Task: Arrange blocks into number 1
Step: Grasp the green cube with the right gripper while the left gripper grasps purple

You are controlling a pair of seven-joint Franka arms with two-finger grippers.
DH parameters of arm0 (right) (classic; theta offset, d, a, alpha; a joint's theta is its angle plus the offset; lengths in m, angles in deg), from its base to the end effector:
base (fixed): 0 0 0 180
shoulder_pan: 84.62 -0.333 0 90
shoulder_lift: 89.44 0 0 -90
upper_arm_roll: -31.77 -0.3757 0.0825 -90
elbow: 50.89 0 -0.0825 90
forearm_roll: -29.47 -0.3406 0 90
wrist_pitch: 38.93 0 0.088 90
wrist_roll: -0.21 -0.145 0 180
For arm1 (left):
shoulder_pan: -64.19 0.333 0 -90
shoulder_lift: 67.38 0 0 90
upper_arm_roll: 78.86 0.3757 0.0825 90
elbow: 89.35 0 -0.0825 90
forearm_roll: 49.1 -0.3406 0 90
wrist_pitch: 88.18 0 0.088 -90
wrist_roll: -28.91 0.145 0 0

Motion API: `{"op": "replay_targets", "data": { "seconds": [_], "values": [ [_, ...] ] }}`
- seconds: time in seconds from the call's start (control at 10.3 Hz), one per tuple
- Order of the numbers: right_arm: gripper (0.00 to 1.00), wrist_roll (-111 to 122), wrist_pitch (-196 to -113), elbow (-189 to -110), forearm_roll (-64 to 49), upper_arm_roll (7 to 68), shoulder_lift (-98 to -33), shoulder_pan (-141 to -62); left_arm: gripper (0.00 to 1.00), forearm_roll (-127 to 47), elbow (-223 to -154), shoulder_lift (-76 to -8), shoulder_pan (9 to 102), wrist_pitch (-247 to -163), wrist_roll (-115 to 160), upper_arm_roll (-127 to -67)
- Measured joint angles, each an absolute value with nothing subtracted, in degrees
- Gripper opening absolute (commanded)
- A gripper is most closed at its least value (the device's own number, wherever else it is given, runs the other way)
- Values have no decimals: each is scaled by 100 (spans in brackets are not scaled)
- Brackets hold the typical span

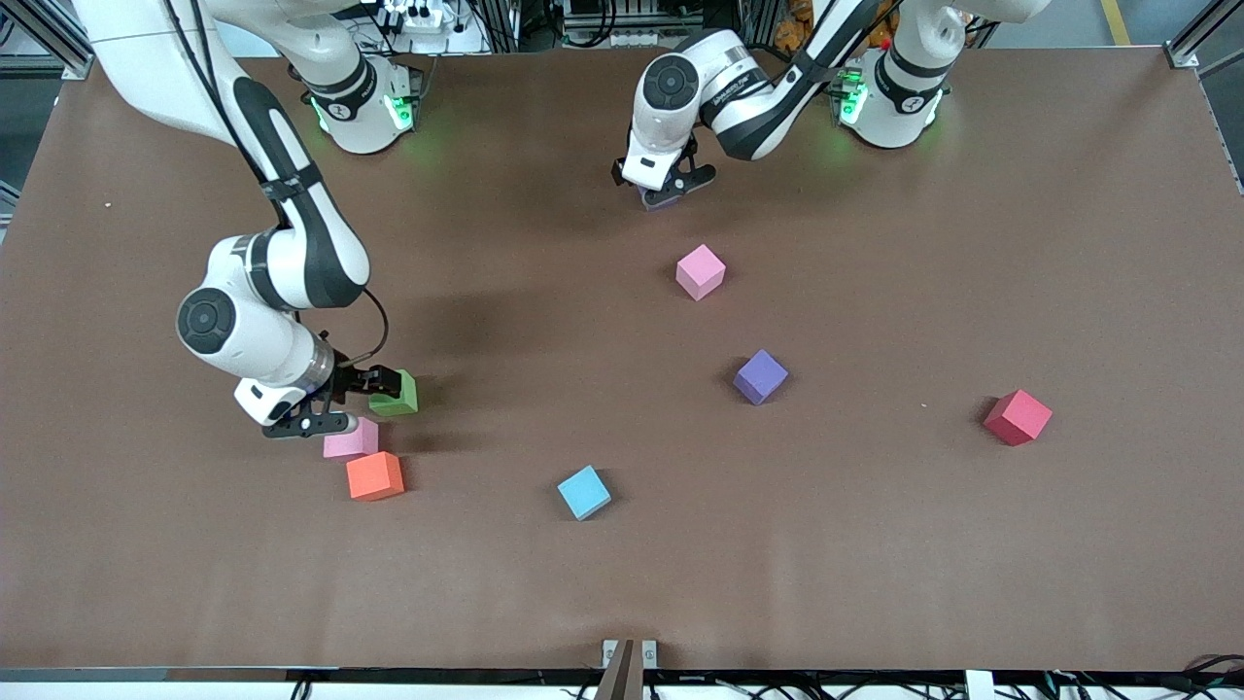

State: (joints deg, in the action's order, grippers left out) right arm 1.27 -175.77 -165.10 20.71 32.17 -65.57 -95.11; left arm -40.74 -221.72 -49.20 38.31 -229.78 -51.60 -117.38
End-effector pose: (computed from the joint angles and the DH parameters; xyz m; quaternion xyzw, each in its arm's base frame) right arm 0.5913 0.1109 0.2983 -0.9978 -0.0411 0.0146 0.0492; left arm 0.2178 -0.4544 0.2859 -0.9676 -0.2043 0.1485 0.0043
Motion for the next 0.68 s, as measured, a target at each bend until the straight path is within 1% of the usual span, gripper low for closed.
{"op": "replay_targets", "data": {
  "seconds": [0.29, 0.58, 0.68],
  "values": [
    [100, 128, -17725, -16653, 2071, 3219, -6555, -9609, 100, -4158, -22394, -4921, 3834, -23328, -5159, -11762],
    [100, 241, -18067, -16898, 2074, 3225, -6539, -9609, 100, -4163, -22439, -4916, 3839, -23438, -5143, -11764],
    [100, 261, -18099, -16924, 2074, 3225, -6516, -9609, 92, -4163, -22452, -4897, 3852, -23492, -5143, -11764]
  ]
}}
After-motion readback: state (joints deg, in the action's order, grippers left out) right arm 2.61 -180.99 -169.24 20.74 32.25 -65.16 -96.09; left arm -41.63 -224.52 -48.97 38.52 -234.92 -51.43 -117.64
